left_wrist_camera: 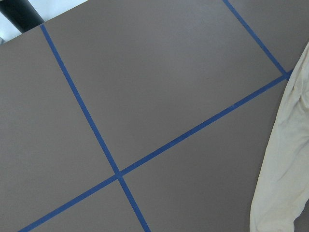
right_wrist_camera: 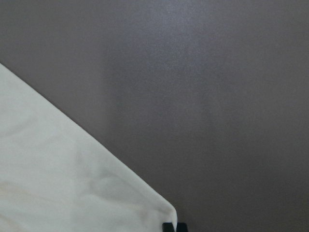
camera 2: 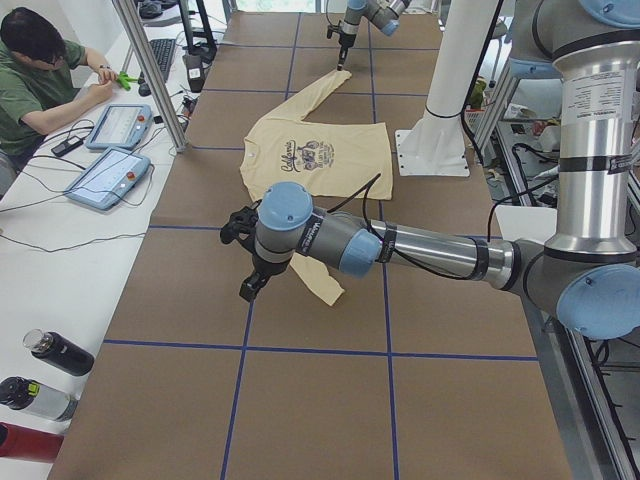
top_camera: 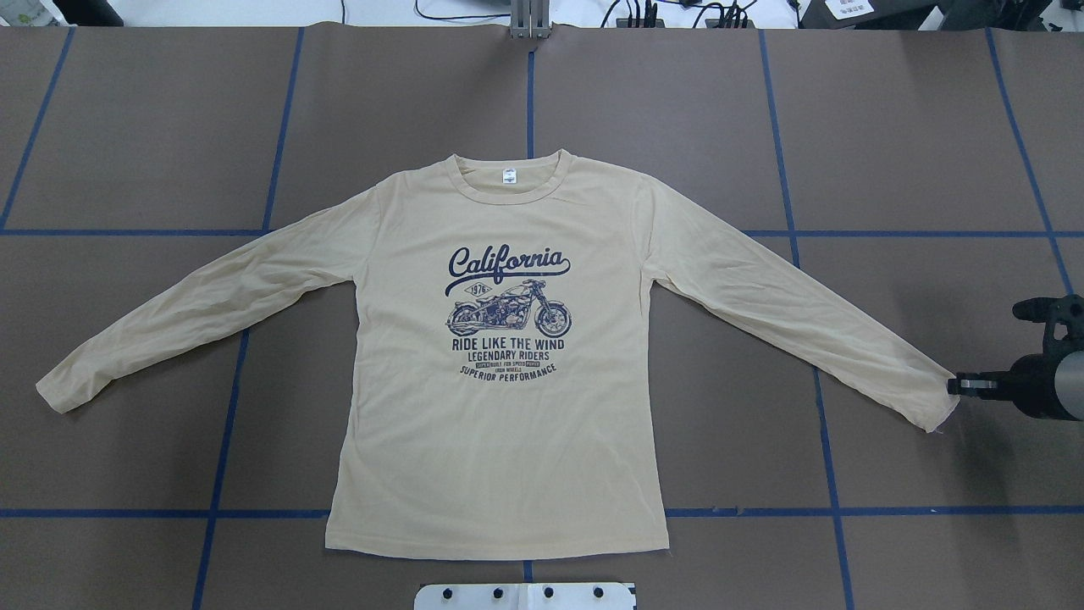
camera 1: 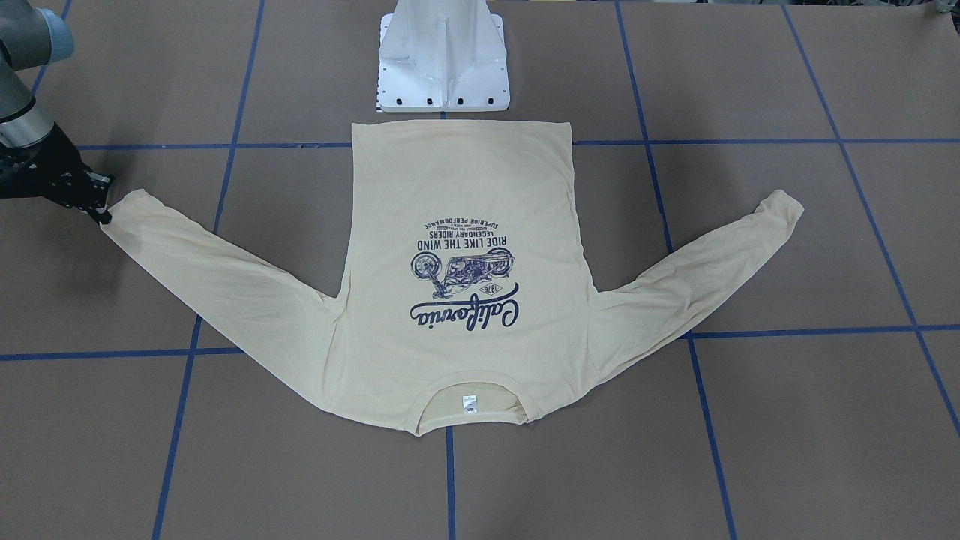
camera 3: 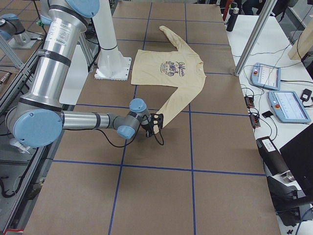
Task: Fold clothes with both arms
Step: 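Carry the sleeve with the right gripper across the shirt body, then release the sleeve and withdraw the right gripper away from the shirt, then grasp the other sleeve cuff with the left gripper, then fold the held sleeve across the shirt body with the left gripper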
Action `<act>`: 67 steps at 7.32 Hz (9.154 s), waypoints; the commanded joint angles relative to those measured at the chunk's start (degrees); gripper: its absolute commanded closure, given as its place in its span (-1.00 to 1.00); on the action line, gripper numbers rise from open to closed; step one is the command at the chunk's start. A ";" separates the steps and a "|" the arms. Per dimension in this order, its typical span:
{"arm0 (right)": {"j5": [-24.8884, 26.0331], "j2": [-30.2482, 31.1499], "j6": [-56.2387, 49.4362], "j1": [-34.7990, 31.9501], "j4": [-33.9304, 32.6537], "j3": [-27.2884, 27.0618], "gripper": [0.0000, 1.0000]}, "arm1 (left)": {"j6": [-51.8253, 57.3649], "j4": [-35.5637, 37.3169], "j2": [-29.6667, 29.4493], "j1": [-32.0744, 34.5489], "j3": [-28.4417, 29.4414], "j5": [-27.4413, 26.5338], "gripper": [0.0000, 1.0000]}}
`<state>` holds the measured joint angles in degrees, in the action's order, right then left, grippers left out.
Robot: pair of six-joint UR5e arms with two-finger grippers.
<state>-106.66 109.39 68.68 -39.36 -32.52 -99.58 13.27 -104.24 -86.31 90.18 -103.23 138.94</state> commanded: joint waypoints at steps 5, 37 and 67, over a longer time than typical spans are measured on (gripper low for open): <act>-2.24 -14.16 10.69 -6.95 -12.33 -9.12 1.00 | 0.09 -0.09 0.01 0.00 0.92 1.15 -1.00; -20.15 -20.46 -41.60 -25.32 -42.99 -7.91 -1.00 | -26.71 -41.83 12.04 -35.31 5.15 -17.03 -1.00; -20.26 -20.71 -40.20 -25.42 -42.98 -8.00 -1.00 | -36.07 37.61 -57.03 -42.89 2.25 -25.38 1.00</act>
<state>-126.95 88.77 28.45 -64.78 -75.49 -107.60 -18.63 -70.76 -131.53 47.73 -109.56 113.74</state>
